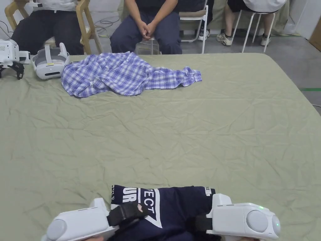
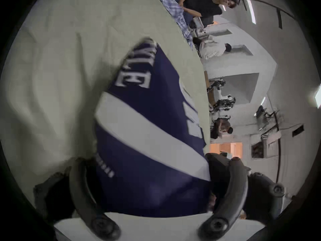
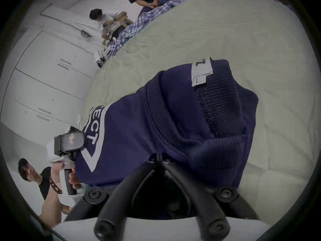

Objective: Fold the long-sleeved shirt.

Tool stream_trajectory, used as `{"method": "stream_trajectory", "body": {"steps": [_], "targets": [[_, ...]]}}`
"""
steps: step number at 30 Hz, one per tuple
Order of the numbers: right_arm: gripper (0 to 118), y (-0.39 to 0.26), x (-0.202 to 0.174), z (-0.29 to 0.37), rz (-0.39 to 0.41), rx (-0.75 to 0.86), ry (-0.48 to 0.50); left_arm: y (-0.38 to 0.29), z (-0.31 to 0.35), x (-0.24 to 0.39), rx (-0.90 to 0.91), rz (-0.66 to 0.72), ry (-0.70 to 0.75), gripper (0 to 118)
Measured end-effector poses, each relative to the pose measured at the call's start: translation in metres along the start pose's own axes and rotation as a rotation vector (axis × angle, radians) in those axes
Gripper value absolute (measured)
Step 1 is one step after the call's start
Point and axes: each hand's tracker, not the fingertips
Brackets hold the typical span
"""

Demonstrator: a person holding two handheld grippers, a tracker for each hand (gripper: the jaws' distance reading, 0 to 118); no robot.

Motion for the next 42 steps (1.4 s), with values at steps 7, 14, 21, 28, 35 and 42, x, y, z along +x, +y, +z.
{"method": "stream_trajectory", "body": {"steps": [7,14,21,28,35,42], "targets": [[0,0.001,-0.009,-0.001,0.011,-0.001,-0.025,0.009,0.019,0.029,-0.021,-0.221,0.133,37],[0,-0.004,-0.058,0.010,0.213,0.057,-0.133,0.009,0.040,0.055,0.005,-0.335,0.134,34],[0,0.005,-0.148,0.001,0.437,0.261,-0.129,0.071,0.125,0.015,0.031,-0.408,0.225,33],[0,0.010,-0.283,-0.079,0.694,0.374,-0.031,0.152,0.266,-0.057,0.081,-0.478,0.380,34],[0,-0.007,-0.403,-0.190,0.849,0.353,0.078,0.206,0.346,-0.128,0.118,-0.371,0.480,34],[0,0.000,-0.442,-0.224,0.869,0.311,0.088,0.207,0.360,-0.143,0.381,-0.468,0.616,109]]}}
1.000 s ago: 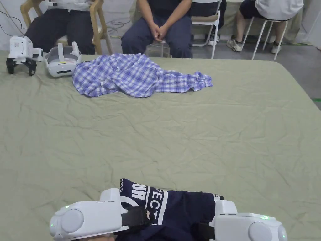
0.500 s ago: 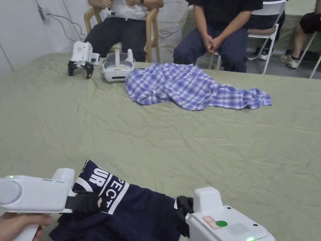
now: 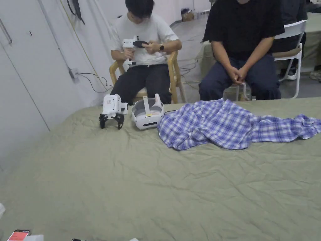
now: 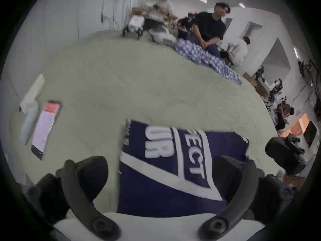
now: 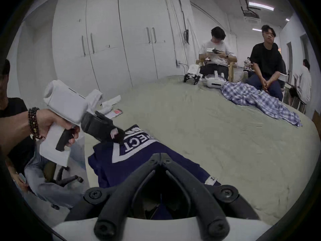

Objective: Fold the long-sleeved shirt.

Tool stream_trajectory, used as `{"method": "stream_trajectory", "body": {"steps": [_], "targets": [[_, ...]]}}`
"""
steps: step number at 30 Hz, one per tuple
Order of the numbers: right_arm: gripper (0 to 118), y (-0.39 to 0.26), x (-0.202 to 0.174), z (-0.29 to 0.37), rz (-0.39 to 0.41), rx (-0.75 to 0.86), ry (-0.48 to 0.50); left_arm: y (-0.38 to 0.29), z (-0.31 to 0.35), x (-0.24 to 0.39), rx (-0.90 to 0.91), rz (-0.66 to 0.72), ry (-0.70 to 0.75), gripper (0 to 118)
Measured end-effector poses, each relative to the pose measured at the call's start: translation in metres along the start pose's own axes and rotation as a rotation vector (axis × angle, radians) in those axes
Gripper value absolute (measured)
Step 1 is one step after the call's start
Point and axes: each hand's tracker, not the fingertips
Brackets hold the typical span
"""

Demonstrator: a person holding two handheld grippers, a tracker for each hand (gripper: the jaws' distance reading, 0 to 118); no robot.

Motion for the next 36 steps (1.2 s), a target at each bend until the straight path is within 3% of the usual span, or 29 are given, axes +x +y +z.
{"method": "stream_trajectory", "body": {"steps": [2,6,8,9,10,11,12,15,19,23,29,36], "targets": [[0,0.001,0.004,0.005,0.000,0.000,-0.005,-0.001,0.007,-0.004,0.005,0.060,0.047,109],[0,0.000,0.019,0.026,-0.012,0.018,-0.017,-0.004,0.039,0.033,0.069,-0.064,0.132,105],[0,0.001,0.032,0.041,-0.034,0.030,-0.022,-0.004,0.058,0.062,0.125,-0.093,0.156,73],[0,0.002,0.041,0.052,-0.045,0.034,-0.032,-0.006,0.067,0.080,0.180,-0.110,0.180,37],[0,0.002,0.054,0.068,-0.061,0.055,-0.040,-0.009,0.076,0.105,0.229,-0.141,0.222,16],[0,0.002,0.067,0.084,-0.066,0.077,-0.050,-0.011,0.083,0.130,0.278,-0.181,0.254,4],[0,0.002,0.081,0.102,-0.069,0.098,-0.082,-0.016,0.090,0.155,0.338,-0.206,0.254,3],[0,0.000,0.132,0.165,-0.077,0.152,-0.194,-0.022,0.094,0.220,0.452,-0.200,0.045,3],[0,-0.008,0.196,0.272,-0.112,0.263,-0.409,-0.025,0.084,0.339,0.583,-0.289,-0.041,3],[0,-0.032,0.238,0.376,-0.130,0.386,-0.606,-0.036,0.079,0.438,0.698,-0.312,-0.118,3],[0,-0.088,0.260,0.480,-0.141,0.489,-0.865,-0.078,0.074,0.526,0.776,-0.374,-0.104,3],[0,-0.134,0.248,0.510,-0.169,0.520,-0.951,-0.121,0.091,0.546,0.824,-0.378,-0.022,3]]}}
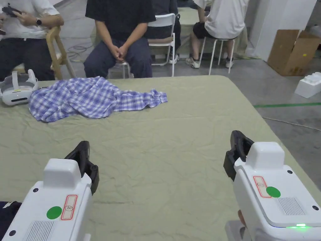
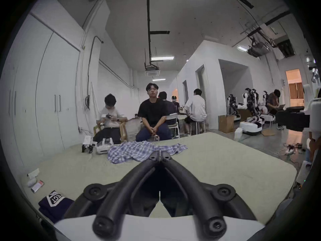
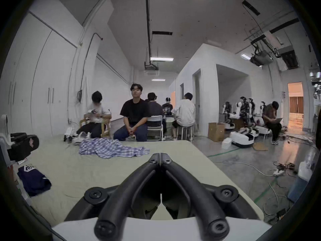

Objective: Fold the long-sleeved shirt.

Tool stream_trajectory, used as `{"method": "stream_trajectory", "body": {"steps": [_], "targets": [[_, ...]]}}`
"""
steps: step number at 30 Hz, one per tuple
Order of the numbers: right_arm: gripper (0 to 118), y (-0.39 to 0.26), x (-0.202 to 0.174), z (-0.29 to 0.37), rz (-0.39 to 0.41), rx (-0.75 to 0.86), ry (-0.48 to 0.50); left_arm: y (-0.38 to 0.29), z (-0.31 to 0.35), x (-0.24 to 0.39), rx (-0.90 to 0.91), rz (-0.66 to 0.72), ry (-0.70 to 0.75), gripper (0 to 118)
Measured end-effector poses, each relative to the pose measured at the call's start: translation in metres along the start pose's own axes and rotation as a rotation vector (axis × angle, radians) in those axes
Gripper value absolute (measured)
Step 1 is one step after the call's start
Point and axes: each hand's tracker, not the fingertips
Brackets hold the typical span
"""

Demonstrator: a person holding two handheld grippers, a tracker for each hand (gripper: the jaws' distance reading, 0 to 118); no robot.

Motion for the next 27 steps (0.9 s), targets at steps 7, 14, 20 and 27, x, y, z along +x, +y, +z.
{"method": "stream_trajectory", "body": {"steps": [7,14,20,27], "targets": [[0,-0.022,-0.023,0.017,0.076,-0.014,0.026,-0.012,0.016,-0.001,-0.008,0.017,0.067,3],[0,-0.031,-0.028,0.021,0.095,-0.055,0.016,-0.020,0.021,-0.008,-0.030,0.014,0.066,3],[32,-0.032,-0.030,0.021,0.105,-0.050,0.010,-0.021,0.015,-0.010,-0.048,0.027,0.068,79],[118,-0.027,-0.025,0.030,0.077,-0.038,0.023,-0.013,0.014,-0.021,-0.027,0.064,0.055,111]]}}
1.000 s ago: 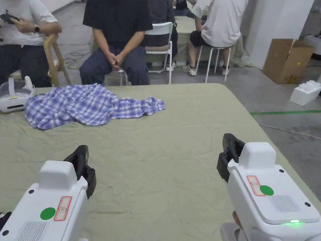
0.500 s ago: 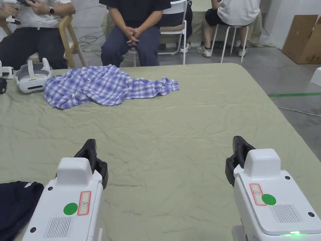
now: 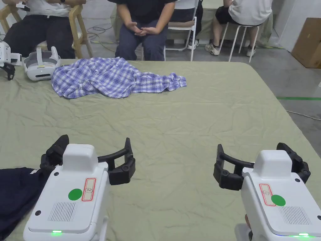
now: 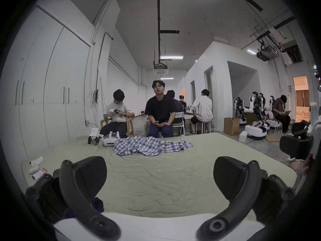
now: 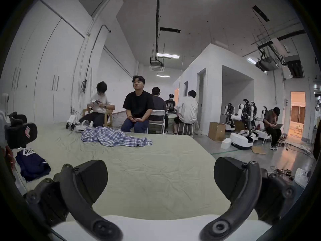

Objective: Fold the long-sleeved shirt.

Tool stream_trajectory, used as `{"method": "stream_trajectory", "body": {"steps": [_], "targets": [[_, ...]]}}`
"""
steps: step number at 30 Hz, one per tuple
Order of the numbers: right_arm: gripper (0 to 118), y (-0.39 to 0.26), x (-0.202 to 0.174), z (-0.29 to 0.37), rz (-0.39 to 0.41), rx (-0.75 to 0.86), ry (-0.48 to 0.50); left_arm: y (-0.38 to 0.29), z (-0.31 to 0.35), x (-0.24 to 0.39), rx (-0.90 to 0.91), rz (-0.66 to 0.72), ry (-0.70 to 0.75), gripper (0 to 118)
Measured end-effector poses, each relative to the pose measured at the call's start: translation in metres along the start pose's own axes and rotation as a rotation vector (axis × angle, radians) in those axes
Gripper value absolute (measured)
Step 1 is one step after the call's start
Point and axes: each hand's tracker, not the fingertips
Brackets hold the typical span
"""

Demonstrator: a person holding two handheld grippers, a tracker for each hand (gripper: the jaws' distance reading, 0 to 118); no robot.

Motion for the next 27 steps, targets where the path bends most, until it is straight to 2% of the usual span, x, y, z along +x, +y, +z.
{"method": "stream_trajectory", "body": {"steps": [27], "targets": [[118,0.001,-0.008,-0.022,0.017,-0.001,-0.028,-0.002,-0.001,0.008,0.029,-0.022,0.017,111]]}}
